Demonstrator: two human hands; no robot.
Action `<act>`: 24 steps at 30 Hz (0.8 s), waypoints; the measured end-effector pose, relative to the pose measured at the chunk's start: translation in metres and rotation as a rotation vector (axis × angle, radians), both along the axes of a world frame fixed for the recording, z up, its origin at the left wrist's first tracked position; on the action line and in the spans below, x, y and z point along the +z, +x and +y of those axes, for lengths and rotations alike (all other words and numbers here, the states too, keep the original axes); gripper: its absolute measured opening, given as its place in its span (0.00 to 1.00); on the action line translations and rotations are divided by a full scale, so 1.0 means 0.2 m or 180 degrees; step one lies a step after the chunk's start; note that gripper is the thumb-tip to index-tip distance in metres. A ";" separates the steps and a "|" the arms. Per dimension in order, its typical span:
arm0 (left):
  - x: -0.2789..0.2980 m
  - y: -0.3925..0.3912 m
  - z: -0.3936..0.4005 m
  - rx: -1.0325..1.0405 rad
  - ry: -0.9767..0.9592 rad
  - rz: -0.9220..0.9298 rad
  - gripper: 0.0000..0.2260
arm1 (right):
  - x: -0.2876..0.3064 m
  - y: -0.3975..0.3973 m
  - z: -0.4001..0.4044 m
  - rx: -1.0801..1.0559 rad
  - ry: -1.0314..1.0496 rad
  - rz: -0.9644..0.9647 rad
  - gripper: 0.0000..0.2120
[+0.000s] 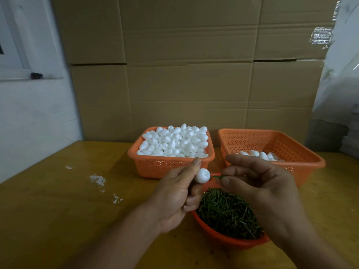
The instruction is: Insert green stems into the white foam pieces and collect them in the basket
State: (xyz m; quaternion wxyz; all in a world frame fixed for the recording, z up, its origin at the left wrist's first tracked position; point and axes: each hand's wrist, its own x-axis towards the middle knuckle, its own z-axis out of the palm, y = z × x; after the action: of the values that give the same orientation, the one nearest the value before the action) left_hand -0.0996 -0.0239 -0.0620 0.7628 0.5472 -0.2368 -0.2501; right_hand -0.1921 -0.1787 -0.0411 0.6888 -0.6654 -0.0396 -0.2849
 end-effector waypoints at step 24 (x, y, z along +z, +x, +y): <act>0.02 -0.05 -0.01 0.0677 0.0319 -0.1097 0.15 | -0.05 -0.02 0.02 -0.0708 -0.1809 0.0158 0.09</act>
State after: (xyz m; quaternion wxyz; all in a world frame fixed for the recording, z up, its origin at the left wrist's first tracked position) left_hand -0.1088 -0.0262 -0.0578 0.7049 0.6411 -0.2920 -0.0823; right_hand -0.1962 -0.1753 -0.0516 0.4404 -0.8385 -0.0277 -0.3197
